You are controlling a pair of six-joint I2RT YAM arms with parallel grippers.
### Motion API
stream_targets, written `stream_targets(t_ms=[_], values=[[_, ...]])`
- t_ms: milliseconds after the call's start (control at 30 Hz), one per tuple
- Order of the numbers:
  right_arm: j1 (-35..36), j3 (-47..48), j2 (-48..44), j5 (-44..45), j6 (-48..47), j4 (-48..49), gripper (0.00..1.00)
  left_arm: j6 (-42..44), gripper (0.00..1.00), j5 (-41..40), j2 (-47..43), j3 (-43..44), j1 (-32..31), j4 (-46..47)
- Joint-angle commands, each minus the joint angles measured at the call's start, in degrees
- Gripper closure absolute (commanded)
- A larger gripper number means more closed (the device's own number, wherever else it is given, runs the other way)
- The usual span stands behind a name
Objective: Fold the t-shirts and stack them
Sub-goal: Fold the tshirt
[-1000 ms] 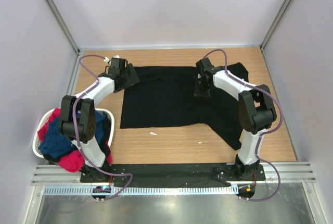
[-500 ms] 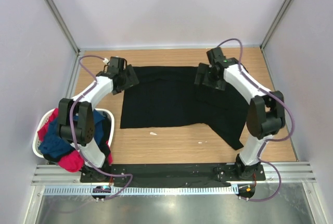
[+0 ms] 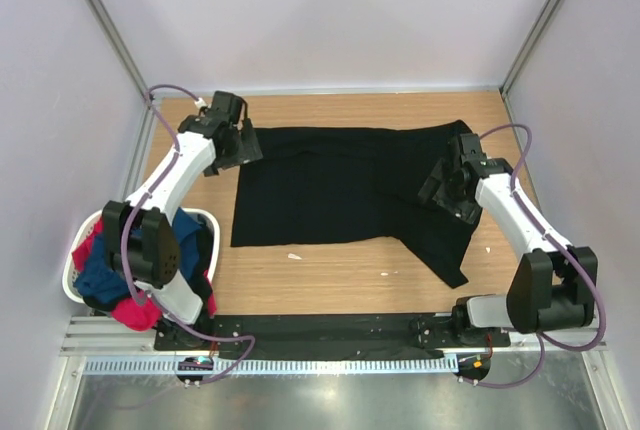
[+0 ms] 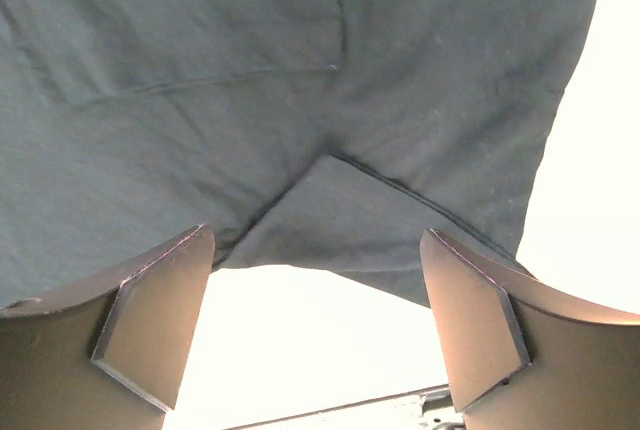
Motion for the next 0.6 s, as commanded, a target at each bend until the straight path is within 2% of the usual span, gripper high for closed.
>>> stream_targets(t_ms=[0, 67, 100, 133, 200, 233, 267, 433, 567], values=[[0.04, -3.22, -4.66, 0.06, 2.42, 3.55, 0.1, 1.93, 0.0, -11.58, -7.21, 3.14, -5.52, -15.17], [0.04, -4.46, -5.38, 0.32, 2.51, 4.43, 0.1, -1.32, 0.0, -10.37, -11.17, 0.6, -6.24, -16.08], [-0.05, -5.34, -5.64, 0.5, 2.68, 4.26, 0.09, -2.64, 0.0, -6.97, -13.28, -3.85, -6.15, -14.43], [0.04, -5.96, -5.9, 2.5, 3.47, 4.26, 0.08, -5.43, 0.0, -4.93, -18.18, -6.25, -6.41, -12.59], [-0.49, -6.66, -5.65, 5.76, 4.7, 4.17, 0.08, -8.0, 0.0, -0.72, -22.51, -12.22, -7.02, -4.19], [-1.01, -6.49, -4.69, 6.64, 5.4, 4.61, 0.08, -9.49, 0.0, -0.17, -25.23, -16.86, -7.9, -1.96], [-1.45, -6.32, -4.07, 6.04, 5.24, 7.66, 0.09, -9.85, 0.0, -0.08, -25.52, -17.86, -8.17, -0.45], [-3.73, 3.51, 5.15, 5.95, 3.48, 14.97, 0.11, -7.23, 0.0, 2.81, -18.33, -14.29, -8.52, 2.19], [-4.09, 11.95, 17.44, 2.71, 1.55, 19.45, 0.11, -7.13, 0.0, 5.28, -9.72, -10.85, -9.05, 6.66]])
